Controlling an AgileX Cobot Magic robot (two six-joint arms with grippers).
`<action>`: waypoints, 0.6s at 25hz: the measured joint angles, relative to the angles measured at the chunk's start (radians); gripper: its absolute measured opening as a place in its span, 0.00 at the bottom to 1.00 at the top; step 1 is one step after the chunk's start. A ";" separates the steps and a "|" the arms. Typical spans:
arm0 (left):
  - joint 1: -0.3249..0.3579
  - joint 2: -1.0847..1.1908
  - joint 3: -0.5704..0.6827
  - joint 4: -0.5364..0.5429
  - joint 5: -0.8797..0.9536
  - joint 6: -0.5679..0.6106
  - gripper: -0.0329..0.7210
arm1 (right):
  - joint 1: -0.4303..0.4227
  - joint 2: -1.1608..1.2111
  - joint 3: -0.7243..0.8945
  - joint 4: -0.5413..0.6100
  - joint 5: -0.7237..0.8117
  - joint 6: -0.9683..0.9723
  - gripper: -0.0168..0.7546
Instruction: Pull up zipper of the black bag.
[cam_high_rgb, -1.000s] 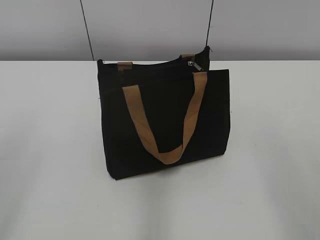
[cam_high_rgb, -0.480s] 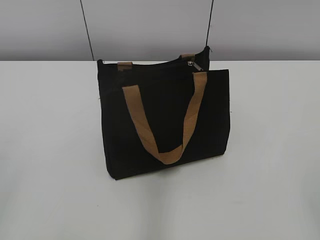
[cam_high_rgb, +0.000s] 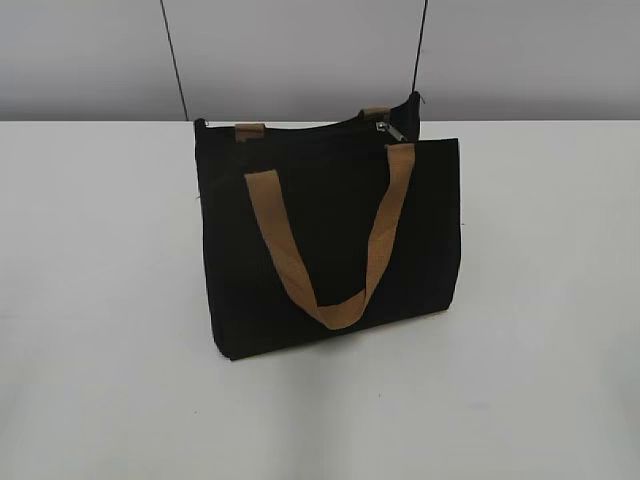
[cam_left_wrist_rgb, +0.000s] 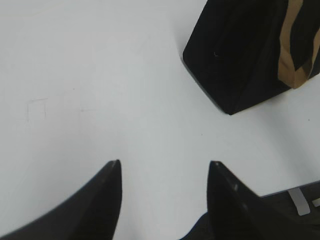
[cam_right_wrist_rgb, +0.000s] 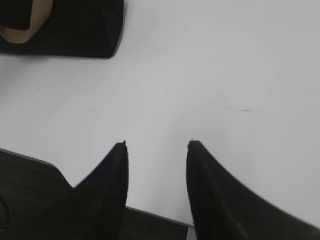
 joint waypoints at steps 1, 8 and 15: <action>0.000 0.000 0.000 0.002 0.000 0.000 0.59 | 0.000 0.000 0.001 -0.001 -0.005 0.002 0.42; 0.000 0.000 0.000 -0.003 0.000 0.003 0.57 | 0.000 0.000 0.001 -0.012 -0.015 0.006 0.42; 0.000 0.000 0.000 -0.003 0.000 0.003 0.56 | 0.000 0.000 0.001 -0.012 -0.015 0.007 0.42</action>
